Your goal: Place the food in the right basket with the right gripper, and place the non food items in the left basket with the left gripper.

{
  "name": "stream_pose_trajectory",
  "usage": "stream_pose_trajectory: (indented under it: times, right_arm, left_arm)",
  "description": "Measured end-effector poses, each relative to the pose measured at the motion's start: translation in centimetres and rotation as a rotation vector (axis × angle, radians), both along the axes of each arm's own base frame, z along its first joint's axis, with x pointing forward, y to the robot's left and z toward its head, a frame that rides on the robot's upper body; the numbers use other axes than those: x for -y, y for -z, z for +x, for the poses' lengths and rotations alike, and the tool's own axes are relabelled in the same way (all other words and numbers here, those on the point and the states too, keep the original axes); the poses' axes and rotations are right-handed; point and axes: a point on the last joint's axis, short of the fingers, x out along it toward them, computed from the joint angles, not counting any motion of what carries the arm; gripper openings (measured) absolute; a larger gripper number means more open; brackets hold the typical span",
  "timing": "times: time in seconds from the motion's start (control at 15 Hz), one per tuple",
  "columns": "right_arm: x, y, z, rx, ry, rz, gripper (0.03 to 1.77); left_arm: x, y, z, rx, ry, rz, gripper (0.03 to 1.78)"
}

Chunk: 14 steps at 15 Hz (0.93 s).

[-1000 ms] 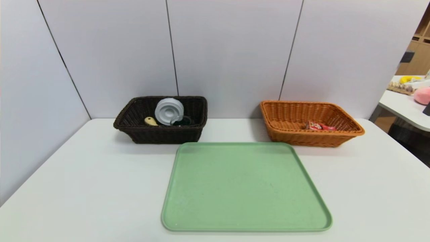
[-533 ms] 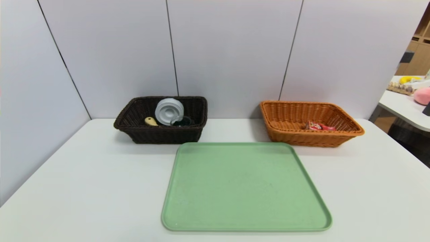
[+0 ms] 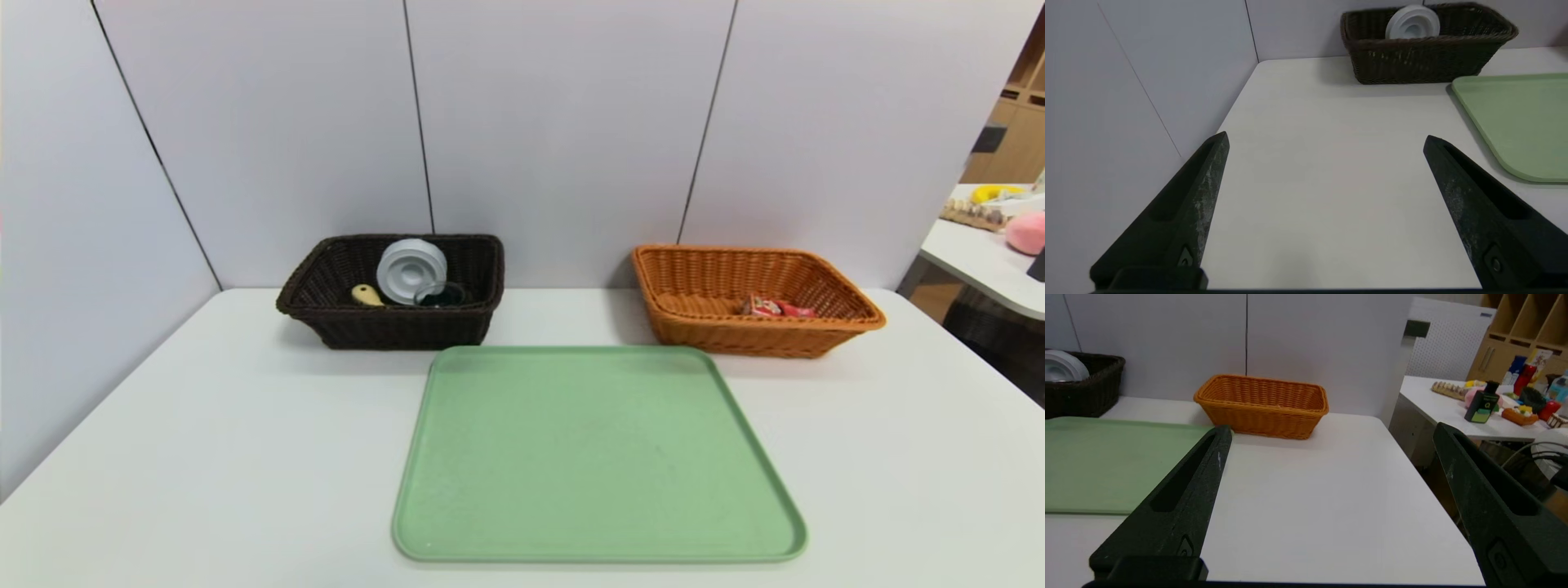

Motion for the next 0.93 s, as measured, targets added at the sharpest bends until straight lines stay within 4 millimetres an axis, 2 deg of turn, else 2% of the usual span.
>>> stream_pose_trajectory:
  times: [0.13, 0.33, 0.47, 0.6, 0.8, 0.93]
  right_arm:
    - [0.0, 0.5, 0.9, 0.004, 0.013, -0.033, 1.70]
    - [0.1, 1.9, 3.1, 0.026, 0.035, -0.051, 1.70]
    - [0.1, 3.5, 5.1, 0.056, 0.042, -0.075, 1.70]
    - [0.1, 5.9, 7.2, 0.094, 0.051, -0.124, 1.70]
    - [0.0, 7.3, 8.0, 0.168, 0.047, -0.167, 1.70]
    - [0.0, 8.6, 8.5, 0.058, 0.011, -0.122, 1.70]
  left_arm:
    - [0.1, 0.3, 1.0, 0.049, 0.039, 0.035, 1.69]
    - [0.2, 3.2, 3.6, 0.065, 0.051, 0.089, 1.69]
    - [0.2, 4.7, 4.8, 0.138, 0.046, 0.134, 1.69]
    - [0.2, 4.9, 5.0, 0.198, 0.046, 0.131, 1.69]
    - [0.2, 6.3, 5.4, 0.090, 0.063, 0.078, 1.69]
    - [0.3, 7.1, 5.5, 0.010, 0.096, 0.068, 1.69]
